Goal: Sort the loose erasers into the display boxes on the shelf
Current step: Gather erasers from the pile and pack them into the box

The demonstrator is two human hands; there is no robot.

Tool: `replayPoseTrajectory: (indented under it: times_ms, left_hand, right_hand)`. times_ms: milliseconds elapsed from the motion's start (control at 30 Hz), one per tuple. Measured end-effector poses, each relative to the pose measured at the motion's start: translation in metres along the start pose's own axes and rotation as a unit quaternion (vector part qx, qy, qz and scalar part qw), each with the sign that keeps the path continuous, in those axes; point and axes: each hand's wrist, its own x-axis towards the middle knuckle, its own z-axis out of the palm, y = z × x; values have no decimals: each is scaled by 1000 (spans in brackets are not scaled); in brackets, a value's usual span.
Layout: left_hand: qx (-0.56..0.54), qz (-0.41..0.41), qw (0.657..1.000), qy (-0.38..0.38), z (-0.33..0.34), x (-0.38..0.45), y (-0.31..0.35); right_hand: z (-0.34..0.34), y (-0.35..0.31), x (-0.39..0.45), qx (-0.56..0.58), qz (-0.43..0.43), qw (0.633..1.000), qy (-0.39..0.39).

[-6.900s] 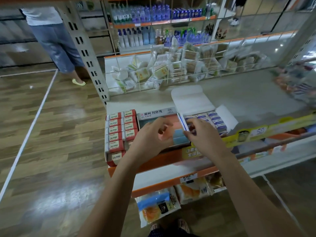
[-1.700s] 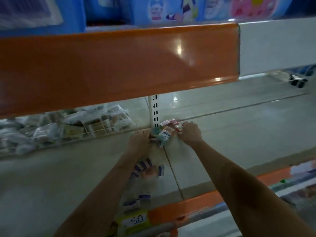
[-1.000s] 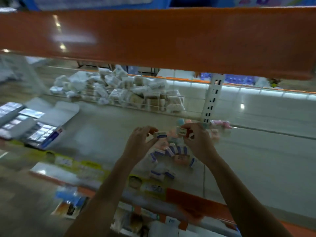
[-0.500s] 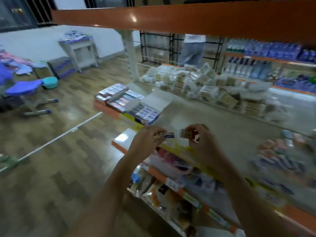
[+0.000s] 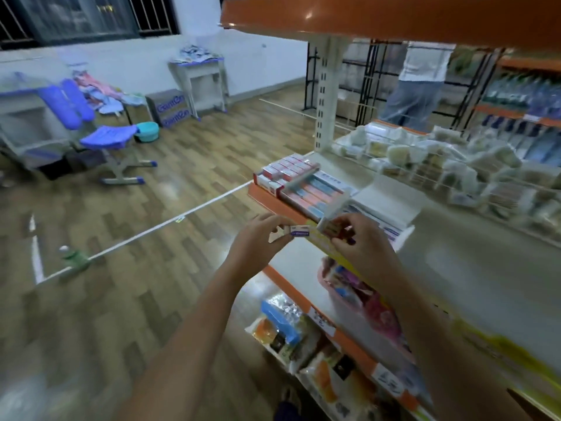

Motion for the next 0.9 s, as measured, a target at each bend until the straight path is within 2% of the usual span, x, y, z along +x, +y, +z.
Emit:
replayPoseTrajectory:
  times_ms: [167,433,667,767,900]
  left_hand:
    - [-1,5,1000,10,-19,54,-60]
    - [-12,24,1000,11,-30,137,-128]
    - [-41,71,996,-47,-28,187,-167]
    - [-59,82,991,-92,-24,210,-183]
    - [-66,138,980,-130,-22,232,-201]
  right_hand:
    - [32,-16,72,-9,-22,1000,10]
    - [75,-13,167,-65,21,998,-10]
    - [103,-12,194,-98,102,989,-34]
    - [113,-15,197,-106,143,984,-18]
    - [125,-23,198,-114,187,976,10]
